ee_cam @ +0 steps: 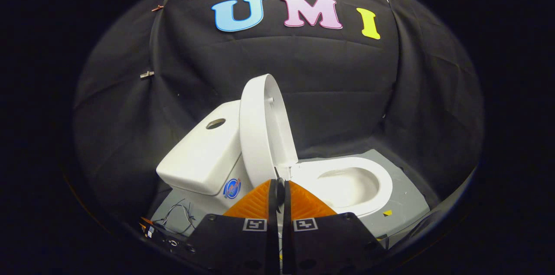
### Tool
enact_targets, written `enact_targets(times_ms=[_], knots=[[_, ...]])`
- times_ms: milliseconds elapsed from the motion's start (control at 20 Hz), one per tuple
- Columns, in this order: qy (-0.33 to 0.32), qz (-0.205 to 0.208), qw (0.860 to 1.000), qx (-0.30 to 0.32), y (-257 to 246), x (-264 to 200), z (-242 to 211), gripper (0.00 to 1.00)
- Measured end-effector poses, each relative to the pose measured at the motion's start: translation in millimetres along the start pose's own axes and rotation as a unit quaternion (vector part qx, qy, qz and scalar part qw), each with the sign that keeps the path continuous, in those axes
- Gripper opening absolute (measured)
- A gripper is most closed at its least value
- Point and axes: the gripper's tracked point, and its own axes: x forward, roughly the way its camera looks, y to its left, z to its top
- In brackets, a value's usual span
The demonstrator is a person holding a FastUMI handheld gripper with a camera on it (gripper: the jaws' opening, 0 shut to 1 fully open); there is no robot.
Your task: Open the toilet lid.
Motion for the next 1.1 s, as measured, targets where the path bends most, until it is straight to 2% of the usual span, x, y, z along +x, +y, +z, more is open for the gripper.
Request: enact_targets(times_ms=[250,500,650,750,800,850,950,1100], knots=[[0.002,0.004,1.000,-0.029,27,3,-7,0.08],[-0.004,-0.010,0.999,-0.040,28,4,-7,0.08],[-0.005,-0.003,1.000,-0.012,24,3,-6,0.09],[-0.002,0.015,1.000,0.006,29,2,-5,0.13],[-0.002,0.015,1.000,0.004,28,2,-3,0.19],[-0.009,0.016,1.000,-0.002,25,0,1,0.21],[-0.023,0.012,0.999,-0.020,22,-4,11,0.34],[-0.031,0.030,0.998,-0.040,32,-11,17,0.74]])
